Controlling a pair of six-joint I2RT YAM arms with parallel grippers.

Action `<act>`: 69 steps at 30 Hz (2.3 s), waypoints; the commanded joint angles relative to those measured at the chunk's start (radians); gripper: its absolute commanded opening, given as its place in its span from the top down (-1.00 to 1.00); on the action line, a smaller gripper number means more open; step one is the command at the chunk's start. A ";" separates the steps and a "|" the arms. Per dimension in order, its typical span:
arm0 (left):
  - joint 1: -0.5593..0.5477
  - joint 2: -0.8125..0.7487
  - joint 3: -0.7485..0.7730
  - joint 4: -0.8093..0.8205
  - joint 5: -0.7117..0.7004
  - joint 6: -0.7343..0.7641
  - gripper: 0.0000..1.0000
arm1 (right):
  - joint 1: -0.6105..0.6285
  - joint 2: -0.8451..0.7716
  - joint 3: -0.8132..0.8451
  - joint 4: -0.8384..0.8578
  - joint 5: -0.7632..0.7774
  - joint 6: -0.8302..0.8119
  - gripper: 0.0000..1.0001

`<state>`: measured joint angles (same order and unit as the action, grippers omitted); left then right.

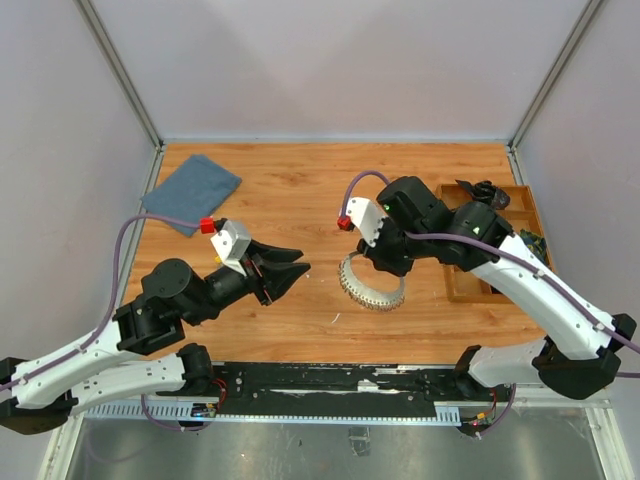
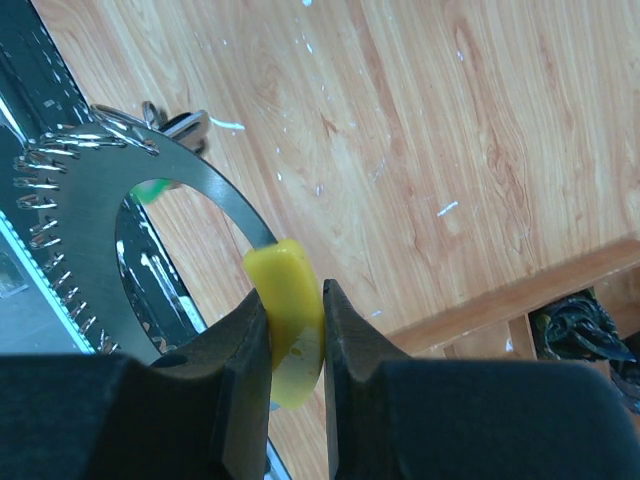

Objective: Put the keys on the keyring

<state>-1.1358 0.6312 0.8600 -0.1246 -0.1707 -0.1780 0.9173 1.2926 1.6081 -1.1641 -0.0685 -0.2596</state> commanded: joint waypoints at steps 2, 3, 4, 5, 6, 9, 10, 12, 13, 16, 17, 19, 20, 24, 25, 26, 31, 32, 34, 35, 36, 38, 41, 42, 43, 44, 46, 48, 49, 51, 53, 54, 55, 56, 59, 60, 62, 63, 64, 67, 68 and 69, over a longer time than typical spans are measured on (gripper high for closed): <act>-0.005 -0.010 -0.022 0.087 0.066 0.007 0.30 | -0.083 -0.064 0.051 0.085 -0.152 0.039 0.99; -0.006 -0.003 -0.013 0.088 0.056 0.022 0.32 | -0.105 -0.069 0.056 0.093 -0.180 0.042 0.99; -0.006 0.006 -0.001 0.088 0.046 0.039 0.34 | -0.132 -0.074 0.062 0.097 -0.209 0.046 0.99; -0.006 0.017 0.011 0.090 0.032 0.055 0.35 | -0.162 -0.076 0.070 0.097 -0.237 0.051 0.99; -0.005 0.029 0.023 0.095 0.021 0.074 0.35 | -0.195 -0.079 0.076 0.093 -0.268 0.057 0.99; -0.014 0.067 0.039 0.127 -0.022 0.116 0.35 | -0.292 -0.078 0.090 0.072 -0.328 0.093 0.99; -0.017 0.079 0.038 0.145 -0.037 0.125 0.36 | -0.319 -0.074 0.095 0.057 -0.347 0.112 0.99; -0.022 0.104 0.030 0.184 -0.040 0.134 0.36 | -0.359 -0.055 0.106 0.031 -0.432 0.129 0.99; -0.025 0.117 0.022 0.205 -0.034 0.133 0.37 | -0.362 -0.051 0.103 0.025 -0.462 0.134 0.99; -0.036 0.134 -0.027 0.300 -0.020 0.114 0.42 | -0.364 -0.059 0.096 0.023 -0.482 0.130 0.99; -0.041 0.135 -0.047 0.331 -0.022 0.106 0.44 | -0.368 -0.064 0.095 0.023 -0.483 0.122 0.99; -0.050 0.134 -0.085 0.384 -0.042 0.096 0.46 | -0.370 -0.071 0.093 0.024 -0.504 0.099 0.99; -0.054 0.135 -0.101 0.408 -0.054 0.095 0.47 | -0.370 -0.075 0.093 0.026 -0.520 0.089 0.99; -0.083 0.138 -0.159 0.495 -0.119 0.117 0.53 | -0.370 -0.086 0.090 0.042 -0.581 0.052 0.99; -0.095 0.141 -0.167 0.511 -0.143 0.126 0.53 | -0.371 -0.090 0.090 0.048 -0.590 0.045 0.99; -0.108 0.145 -0.172 0.525 -0.166 0.141 0.53 | -0.370 -0.097 0.089 0.055 -0.599 0.040 0.99; -0.221 0.192 -0.156 0.630 -0.333 0.262 0.51 | -0.370 -0.126 0.066 0.096 -0.623 0.034 0.99; -0.242 0.205 -0.154 0.661 -0.363 0.291 0.50 | -0.370 -0.133 0.058 0.107 -0.630 0.035 0.99; -0.275 0.225 -0.151 0.722 -0.402 0.338 0.45 | -0.369 -0.152 0.038 0.129 -0.639 0.029 0.99; -0.287 0.232 -0.150 0.748 -0.413 0.354 0.42 | -0.367 -0.164 0.028 0.140 -0.647 0.024 0.99; -0.298 0.243 -0.149 0.769 -0.419 0.370 0.40 | -0.367 -0.174 0.018 0.152 -0.656 0.019 0.99; -0.318 0.256 -0.143 0.804 -0.427 0.403 0.36 | -0.367 -0.196 -0.001 0.177 -0.674 0.011 0.99; -0.369 0.279 -0.130 0.857 -0.467 0.473 0.34 | -0.367 -0.219 -0.015 0.198 -0.697 0.003 0.99; -0.388 0.288 -0.129 0.877 -0.487 0.504 0.32 | -0.367 -0.222 -0.019 0.201 -0.703 0.001 0.99; -0.409 0.295 -0.128 0.900 -0.505 0.539 0.31 | -0.367 -0.227 -0.022 0.204 -0.708 -0.002 0.99; -0.430 0.301 -0.126 0.919 -0.523 0.572 0.29 | -0.367 -0.229 -0.024 0.205 -0.713 -0.003 0.99; -0.470 0.312 -0.127 0.967 -0.551 0.642 0.25 | -0.368 -0.238 -0.031 0.210 -0.718 -0.010 0.99; -0.507 0.327 -0.127 1.020 -0.578 0.706 0.23 | -0.367 -0.247 -0.040 0.221 -0.731 -0.014 0.99; -0.523 0.338 -0.128 1.048 -0.592 0.745 0.23 | -0.367 -0.253 -0.045 0.228 -0.741 -0.014 0.99; -0.551 0.363 -0.125 1.106 -0.617 0.827 0.22 | -0.367 -0.260 -0.053 0.239 -0.761 -0.016 0.99; -0.573 0.390 -0.121 1.171 -0.636 0.905 0.22 | -0.367 -0.265 -0.058 0.242 -0.781 -0.023 0.99; -0.581 0.402 -0.120 1.198 -0.640 0.941 0.22 | -0.367 -0.267 -0.059 0.243 -0.790 -0.028 0.99; -0.588 0.411 -0.117 1.220 -0.642 0.970 0.22 | -0.366 -0.270 -0.061 0.242 -0.801 -0.032 0.99; -0.592 0.418 -0.115 1.237 -0.643 0.996 0.22 | -0.365 -0.272 -0.063 0.242 -0.811 -0.038 0.99; -0.600 0.427 -0.111 1.277 -0.642 1.056 0.24 | -0.365 -0.282 -0.073 0.249 -0.835 -0.049 0.99; -0.603 0.427 -0.108 1.281 -0.637 1.068 0.26 | -0.366 -0.289 -0.079 0.257 -0.839 -0.049 0.99; -0.608 0.427 -0.096 1.283 -0.625 1.084 0.30 | -0.365 -0.298 -0.089 0.269 -0.851 -0.048 0.99; -0.610 0.427 -0.093 1.283 -0.619 1.090 0.32 | -0.364 -0.301 -0.094 0.276 -0.855 -0.047 0.99; -0.614 0.428 -0.088 1.284 -0.615 1.097 0.33 | -0.364 -0.304 -0.099 0.283 -0.856 -0.043 0.99; -0.631 0.438 -0.077 1.292 -0.604 1.119 0.38 | -0.360 -0.310 -0.107 0.297 -0.850 -0.033 0.99; -0.640 0.443 -0.074 1.300 -0.602 1.130 0.39 | -0.360 -0.312 -0.108 0.298 -0.850 -0.031 0.99; -0.652 0.449 -0.073 1.313 -0.601 1.147 0.40 | -0.360 -0.312 -0.107 0.299 -0.850 -0.031 0.99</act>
<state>-1.7519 1.0637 0.7521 1.1030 -0.7845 0.8959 0.5549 0.9966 1.5074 -0.9146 -0.8841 -0.2909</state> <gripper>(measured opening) 0.312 0.214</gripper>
